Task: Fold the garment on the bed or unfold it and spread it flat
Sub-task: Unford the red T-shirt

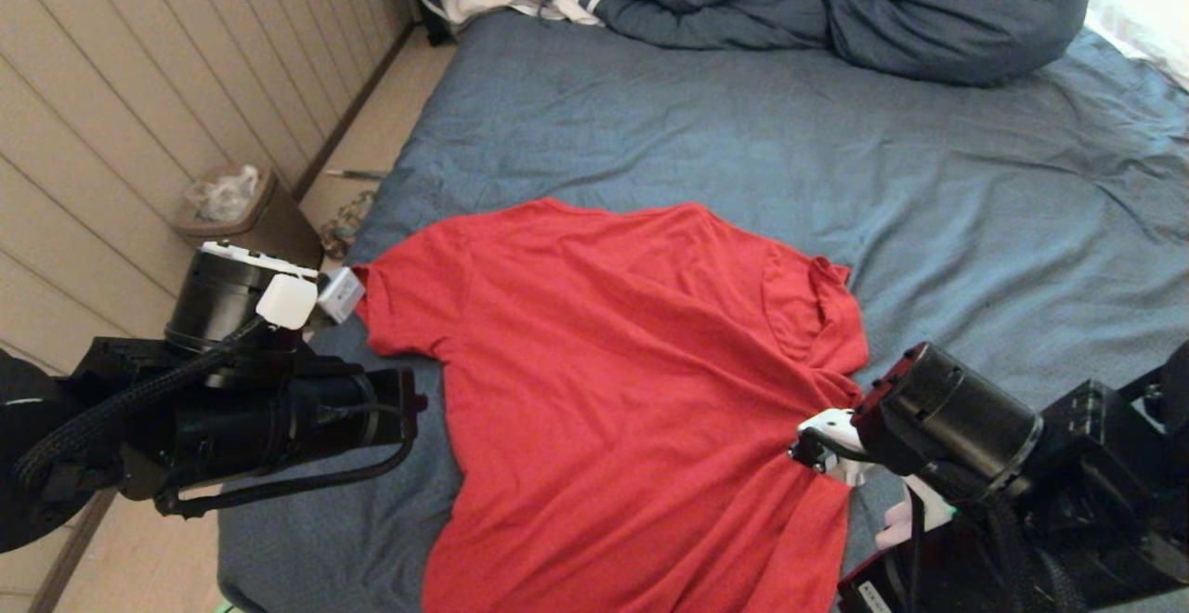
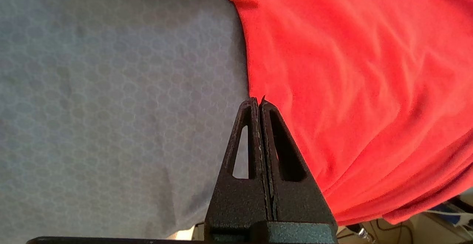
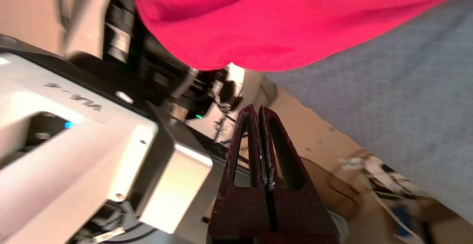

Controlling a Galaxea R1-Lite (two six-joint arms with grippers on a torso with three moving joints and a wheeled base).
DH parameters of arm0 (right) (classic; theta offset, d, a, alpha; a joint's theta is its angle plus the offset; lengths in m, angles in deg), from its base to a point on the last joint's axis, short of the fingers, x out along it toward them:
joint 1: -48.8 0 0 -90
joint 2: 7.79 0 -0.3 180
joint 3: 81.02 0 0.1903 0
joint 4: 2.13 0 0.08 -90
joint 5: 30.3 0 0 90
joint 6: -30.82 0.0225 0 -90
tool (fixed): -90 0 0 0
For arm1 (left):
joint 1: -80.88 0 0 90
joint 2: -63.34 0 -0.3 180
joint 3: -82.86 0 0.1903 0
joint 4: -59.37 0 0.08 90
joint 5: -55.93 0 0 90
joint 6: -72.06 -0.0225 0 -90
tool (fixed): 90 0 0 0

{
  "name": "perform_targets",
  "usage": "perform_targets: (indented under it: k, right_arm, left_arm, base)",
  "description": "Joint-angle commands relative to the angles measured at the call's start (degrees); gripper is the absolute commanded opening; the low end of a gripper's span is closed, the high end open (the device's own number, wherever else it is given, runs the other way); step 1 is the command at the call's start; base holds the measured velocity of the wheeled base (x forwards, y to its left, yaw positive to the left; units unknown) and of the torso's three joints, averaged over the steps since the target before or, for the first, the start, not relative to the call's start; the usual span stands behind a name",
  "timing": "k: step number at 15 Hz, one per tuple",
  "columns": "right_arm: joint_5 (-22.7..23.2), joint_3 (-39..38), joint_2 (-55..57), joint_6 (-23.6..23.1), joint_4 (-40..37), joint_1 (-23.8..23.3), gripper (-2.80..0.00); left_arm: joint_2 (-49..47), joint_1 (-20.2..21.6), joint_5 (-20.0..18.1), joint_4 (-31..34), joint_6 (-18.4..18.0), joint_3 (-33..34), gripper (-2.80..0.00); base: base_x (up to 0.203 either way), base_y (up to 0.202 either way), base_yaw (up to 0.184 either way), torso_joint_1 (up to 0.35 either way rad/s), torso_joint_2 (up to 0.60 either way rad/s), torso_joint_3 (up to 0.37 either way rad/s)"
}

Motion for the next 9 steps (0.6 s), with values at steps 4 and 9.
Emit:
perform_targets:
  k: [4,9]
  right_arm:
    - [-3.76,-1.81,5.51,0.49,4.89,5.70,0.00]
    - [-3.76,-0.23,10.33,0.16,6.84,7.46,0.00]
  left_arm:
    - [0.24,0.00,-0.14,-1.46,1.14,1.30,-2.80]
    - [0.60,0.00,-0.10,-2.51,1.48,2.26,-2.80]
  base:
    - [0.000,0.000,0.000,0.000,0.00,0.000]
    - [0.000,0.000,0.000,0.000,0.00,0.000]
